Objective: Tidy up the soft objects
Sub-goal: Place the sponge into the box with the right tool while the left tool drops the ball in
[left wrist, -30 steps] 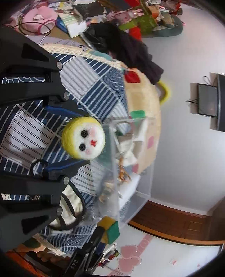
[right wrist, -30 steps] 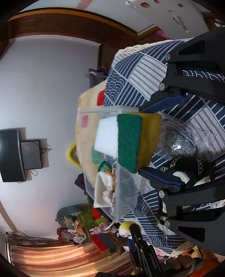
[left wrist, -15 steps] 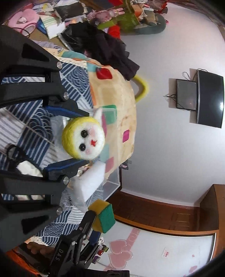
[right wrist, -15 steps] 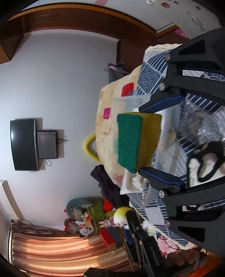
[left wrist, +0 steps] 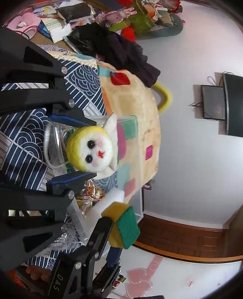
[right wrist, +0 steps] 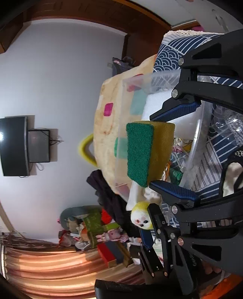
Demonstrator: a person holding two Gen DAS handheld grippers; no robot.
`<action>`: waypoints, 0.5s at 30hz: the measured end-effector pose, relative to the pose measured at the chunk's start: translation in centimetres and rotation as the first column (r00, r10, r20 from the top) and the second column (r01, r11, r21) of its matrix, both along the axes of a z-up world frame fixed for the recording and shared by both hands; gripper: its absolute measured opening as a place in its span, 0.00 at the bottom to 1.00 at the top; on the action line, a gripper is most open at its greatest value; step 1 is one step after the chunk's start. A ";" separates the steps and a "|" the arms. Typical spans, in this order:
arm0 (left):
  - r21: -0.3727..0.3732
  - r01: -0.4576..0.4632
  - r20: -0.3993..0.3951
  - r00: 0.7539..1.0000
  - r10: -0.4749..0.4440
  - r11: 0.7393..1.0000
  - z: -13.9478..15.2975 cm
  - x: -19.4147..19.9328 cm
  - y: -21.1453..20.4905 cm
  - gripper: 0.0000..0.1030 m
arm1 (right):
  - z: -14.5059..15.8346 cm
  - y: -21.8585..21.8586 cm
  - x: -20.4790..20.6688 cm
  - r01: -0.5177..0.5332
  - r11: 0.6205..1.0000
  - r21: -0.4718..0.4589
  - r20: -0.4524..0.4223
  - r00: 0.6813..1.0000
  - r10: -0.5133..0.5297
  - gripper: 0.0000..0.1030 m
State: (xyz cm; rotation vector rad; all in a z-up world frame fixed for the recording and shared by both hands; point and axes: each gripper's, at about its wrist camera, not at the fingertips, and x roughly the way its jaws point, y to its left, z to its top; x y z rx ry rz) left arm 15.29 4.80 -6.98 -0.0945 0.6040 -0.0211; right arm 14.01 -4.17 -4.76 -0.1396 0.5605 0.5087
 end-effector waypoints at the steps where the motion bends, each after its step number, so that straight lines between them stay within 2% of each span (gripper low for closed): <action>1: -0.001 0.003 -0.012 1.000 -0.003 1.000 -0.3 0.4 0.0 0.43 | -0.1 0.1 0.1 -0.005 1.000 -0.008 -0.009 1.000 0.005 0.58; 10: 0.006 0.015 -0.055 0.998 -0.015 1.000 -2.0 2.0 0.0 0.43 | -1.9 0.6 0.7 -0.031 0.996 -0.080 -0.079 0.997 0.025 0.58; 15: 0.005 0.018 -0.062 0.998 -0.018 1.000 -2.2 2.1 0.2 0.49 | -1.7 0.2 1.0 -0.032 0.997 -0.075 -0.097 0.995 0.025 0.61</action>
